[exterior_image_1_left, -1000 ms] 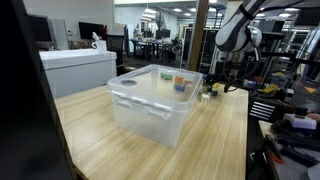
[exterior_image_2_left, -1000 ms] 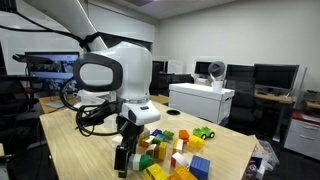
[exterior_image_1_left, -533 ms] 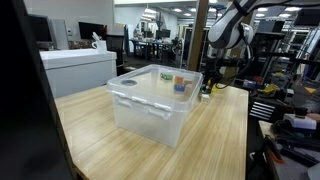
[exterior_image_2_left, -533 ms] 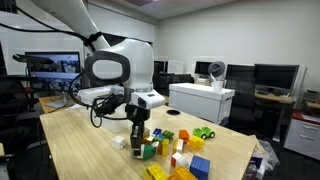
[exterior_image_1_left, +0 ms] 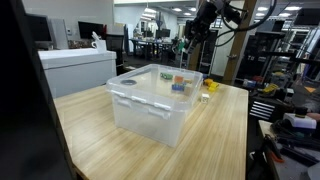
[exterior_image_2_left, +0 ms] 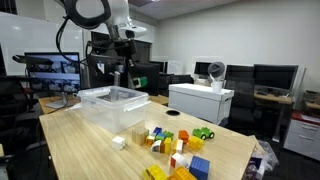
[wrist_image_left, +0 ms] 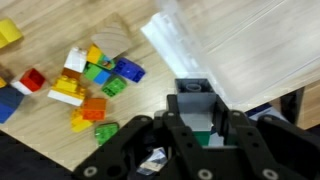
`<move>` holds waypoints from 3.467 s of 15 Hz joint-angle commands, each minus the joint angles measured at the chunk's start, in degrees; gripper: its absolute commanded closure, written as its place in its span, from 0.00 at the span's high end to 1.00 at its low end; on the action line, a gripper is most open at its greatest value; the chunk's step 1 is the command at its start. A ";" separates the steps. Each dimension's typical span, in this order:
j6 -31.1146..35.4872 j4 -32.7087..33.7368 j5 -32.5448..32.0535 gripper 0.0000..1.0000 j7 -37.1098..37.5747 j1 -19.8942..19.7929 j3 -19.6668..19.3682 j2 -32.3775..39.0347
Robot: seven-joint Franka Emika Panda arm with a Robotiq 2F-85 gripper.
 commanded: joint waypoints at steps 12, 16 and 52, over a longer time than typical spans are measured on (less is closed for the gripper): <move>-3.13 -8.25 11.32 0.84 -19.52 14.42 4.91 1.18; -3.49 -2.75 12.35 1.00 -19.54 11.56 2.99 -1.76; -11.08 2.81 4.13 0.42 -12.05 8.20 6.03 -3.46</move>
